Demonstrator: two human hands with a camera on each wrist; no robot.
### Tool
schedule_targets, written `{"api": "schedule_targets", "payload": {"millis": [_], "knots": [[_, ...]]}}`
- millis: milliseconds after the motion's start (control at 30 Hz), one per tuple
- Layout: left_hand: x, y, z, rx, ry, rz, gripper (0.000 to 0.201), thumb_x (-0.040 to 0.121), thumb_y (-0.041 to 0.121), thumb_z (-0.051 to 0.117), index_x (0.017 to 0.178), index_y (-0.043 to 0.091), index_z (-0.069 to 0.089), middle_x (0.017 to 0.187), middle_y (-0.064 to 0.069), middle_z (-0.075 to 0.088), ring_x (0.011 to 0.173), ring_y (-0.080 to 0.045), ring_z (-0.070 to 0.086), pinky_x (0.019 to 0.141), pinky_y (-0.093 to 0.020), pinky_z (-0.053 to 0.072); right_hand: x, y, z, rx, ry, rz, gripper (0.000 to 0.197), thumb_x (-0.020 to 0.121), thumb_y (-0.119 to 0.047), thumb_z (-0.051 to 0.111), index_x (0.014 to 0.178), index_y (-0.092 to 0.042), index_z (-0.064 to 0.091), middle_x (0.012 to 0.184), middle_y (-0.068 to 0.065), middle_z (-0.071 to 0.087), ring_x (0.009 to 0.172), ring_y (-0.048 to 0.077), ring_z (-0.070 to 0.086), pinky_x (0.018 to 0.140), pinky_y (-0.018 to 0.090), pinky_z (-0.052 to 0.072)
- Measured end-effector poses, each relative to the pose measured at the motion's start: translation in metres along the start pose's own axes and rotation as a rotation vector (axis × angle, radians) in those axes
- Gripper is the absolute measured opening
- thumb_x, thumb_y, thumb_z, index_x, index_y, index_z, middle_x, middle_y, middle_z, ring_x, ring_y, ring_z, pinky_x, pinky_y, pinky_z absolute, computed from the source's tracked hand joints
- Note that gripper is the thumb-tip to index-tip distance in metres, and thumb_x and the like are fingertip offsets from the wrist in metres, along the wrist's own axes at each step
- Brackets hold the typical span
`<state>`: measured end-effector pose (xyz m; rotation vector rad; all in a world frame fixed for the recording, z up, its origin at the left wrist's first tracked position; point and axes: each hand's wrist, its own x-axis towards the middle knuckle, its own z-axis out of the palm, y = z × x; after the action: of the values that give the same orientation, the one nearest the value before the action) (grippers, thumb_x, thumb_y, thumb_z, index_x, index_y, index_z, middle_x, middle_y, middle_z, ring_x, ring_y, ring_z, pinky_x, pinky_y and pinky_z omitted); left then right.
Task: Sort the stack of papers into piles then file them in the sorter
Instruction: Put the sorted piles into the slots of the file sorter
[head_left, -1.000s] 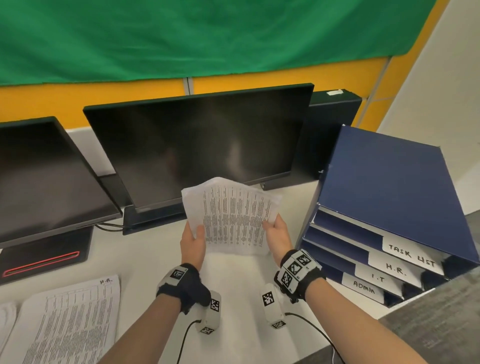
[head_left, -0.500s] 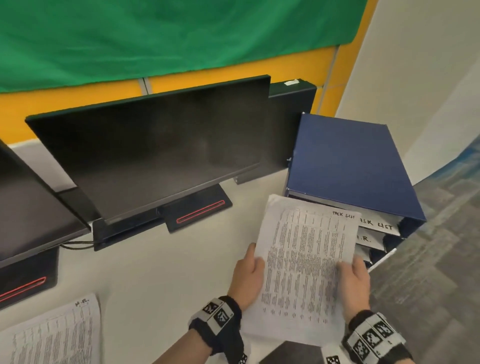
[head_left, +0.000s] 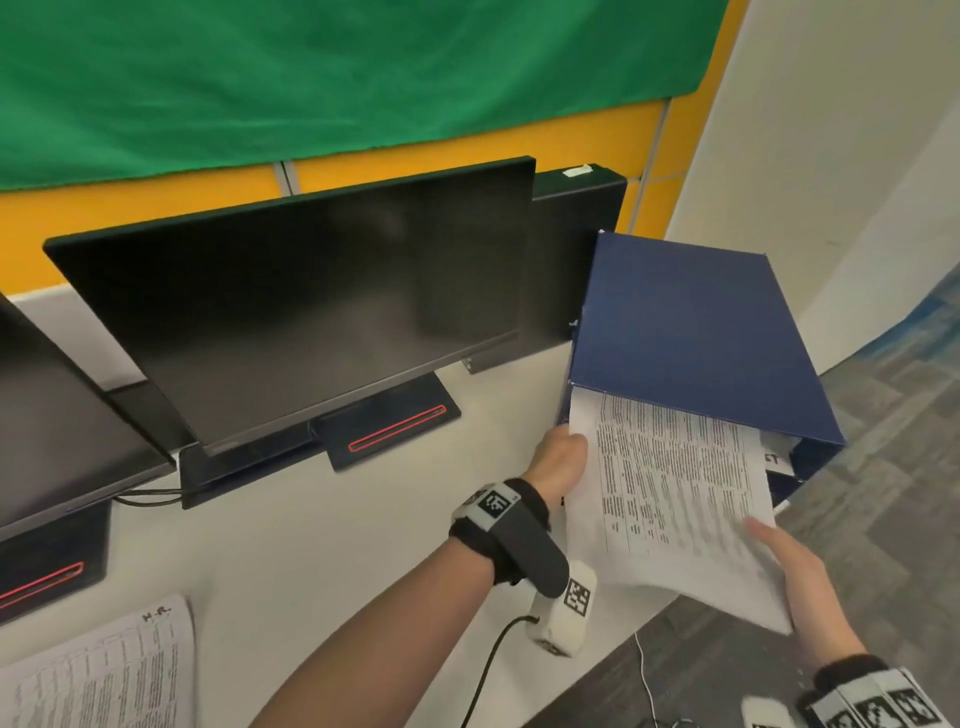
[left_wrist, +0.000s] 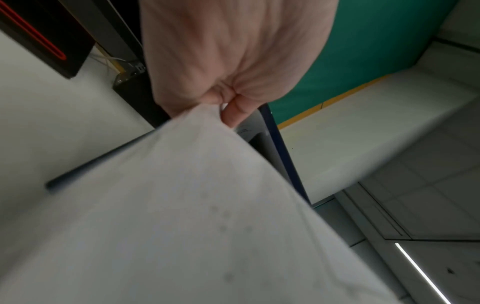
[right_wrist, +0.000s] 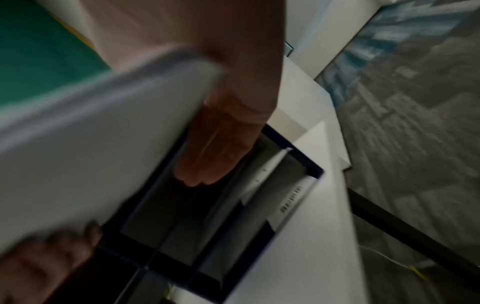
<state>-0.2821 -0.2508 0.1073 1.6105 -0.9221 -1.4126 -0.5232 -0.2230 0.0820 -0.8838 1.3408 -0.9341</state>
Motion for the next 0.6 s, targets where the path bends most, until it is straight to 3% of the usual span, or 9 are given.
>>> {"api": "schedule_targets", "payload": {"millis": [100, 133, 200, 233, 300, 333, 400, 500, 600], "knots": [[0.002, 0.011, 0.001, -0.054, -0.007, -0.027, 0.031, 0.088, 0.009, 0.028, 0.105, 0.010, 0.054, 0.110, -0.015, 0.063, 0.103, -0.034, 0.061, 0.092, -0.046, 0.051, -0.014, 0.022, -0.001, 0.255, -0.211, 0.157, 0.067, 0.057, -0.049, 0.079, 0.107, -0.007, 0.061, 0.075, 0.016, 0.068, 0.056, 0.026, 0.061, 0.048, 0.035, 0.052], [0.004, 0.013, 0.002, -0.067, -0.006, -0.031, 0.030, 0.089, 0.008, 0.028, 0.104, 0.009, 0.054, 0.110, -0.017, 0.063, 0.103, -0.034, 0.061, 0.090, -0.046, 0.052, -0.020, 0.026, 0.000, 0.353, -0.312, 0.221, 0.076, 0.056, -0.052, 0.080, 0.113, -0.006, 0.058, 0.069, 0.018, 0.063, 0.054, 0.027, 0.059, 0.047, 0.036, 0.050], [0.006, 0.015, 0.004, -0.077, 0.000, -0.042, 0.033, 0.090, 0.009, 0.028, 0.110, 0.008, 0.055, 0.113, -0.018, 0.063, 0.102, -0.034, 0.062, 0.087, -0.044, 0.053, -0.026, 0.034, 0.002, 0.563, -0.423, 0.261, 0.062, 0.086, -0.054, 0.053, 0.130, -0.012, 0.047, 0.080, 0.021, 0.060, 0.068, 0.030, 0.059, 0.060, 0.039, 0.047], [0.006, 0.016, 0.005, -0.073, 0.006, -0.050, 0.035, 0.091, 0.010, 0.028, 0.113, 0.008, 0.054, 0.115, -0.017, 0.063, 0.102, -0.033, 0.062, 0.086, -0.044, 0.053, -0.030, 0.031, 0.003, 0.563, -0.438, 0.237, 0.053, 0.094, -0.051, 0.041, 0.131, -0.014, 0.046, 0.085, 0.018, 0.061, 0.072, 0.028, 0.059, 0.064, 0.036, 0.044], [0.007, 0.015, 0.007, -0.068, 0.002, -0.056, 0.033, 0.093, 0.013, 0.028, 0.115, 0.009, 0.052, 0.117, -0.016, 0.062, 0.104, -0.032, 0.061, 0.086, -0.042, 0.053, -0.030, 0.017, 0.018, 0.593, -0.578, 0.299, 0.033, 0.090, -0.041, 0.053, 0.111, -0.017, 0.061, 0.069, 0.008, 0.061, 0.051, 0.017, 0.053, 0.050, 0.026, 0.038], [0.008, 0.015, 0.007, -0.068, -0.007, -0.061, 0.029, 0.094, 0.014, 0.028, 0.113, 0.010, 0.051, 0.116, -0.015, 0.062, 0.105, -0.032, 0.061, 0.085, -0.041, 0.052, -0.029, 0.008, 0.025, 0.520, -0.529, 0.258, 0.022, 0.086, -0.032, 0.059, 0.103, -0.018, 0.063, 0.058, 0.004, 0.057, 0.040, 0.012, 0.044, 0.042, 0.023, 0.031], [0.006, 0.016, 0.006, -0.074, -0.030, -0.061, 0.024, 0.095, 0.017, 0.029, 0.106, 0.013, 0.050, 0.111, -0.013, 0.062, 0.106, -0.032, 0.061, 0.082, -0.038, 0.052, -0.030, -0.011, 0.041, 0.401, -0.353, 0.147, 0.015, 0.086, -0.016, 0.058, 0.101, -0.020, 0.057, 0.057, -0.001, 0.058, 0.033, 0.007, 0.038, 0.034, 0.018, 0.026], [-0.001, 0.019, -0.003, -0.097, -0.046, -0.057, 0.031, 0.097, 0.033, 0.031, 0.097, 0.013, 0.055, 0.100, -0.015, 0.066, 0.088, -0.031, 0.065, 0.072, -0.036, 0.056, -0.010, -0.034, 0.054, 0.452, -0.225, 0.159, 0.019, 0.081, -0.011, 0.062, 0.099, -0.017, 0.057, 0.070, 0.000, 0.065, 0.035, 0.004, 0.046, 0.032, 0.013, 0.036], [-0.015, 0.014, -0.023, -0.103, -0.011, -0.034, 0.045, 0.098, 0.043, 0.028, 0.103, 0.007, 0.055, 0.082, -0.015, 0.062, 0.068, -0.029, 0.065, 0.056, -0.032, 0.056, 0.016, -0.058, 0.063, 0.585, -0.140, 0.256, 0.038, 0.057, -0.009, 0.079, 0.090, -0.009, 0.060, 0.073, 0.002, 0.067, 0.047, 0.005, 0.062, 0.042, 0.014, 0.050]]}}
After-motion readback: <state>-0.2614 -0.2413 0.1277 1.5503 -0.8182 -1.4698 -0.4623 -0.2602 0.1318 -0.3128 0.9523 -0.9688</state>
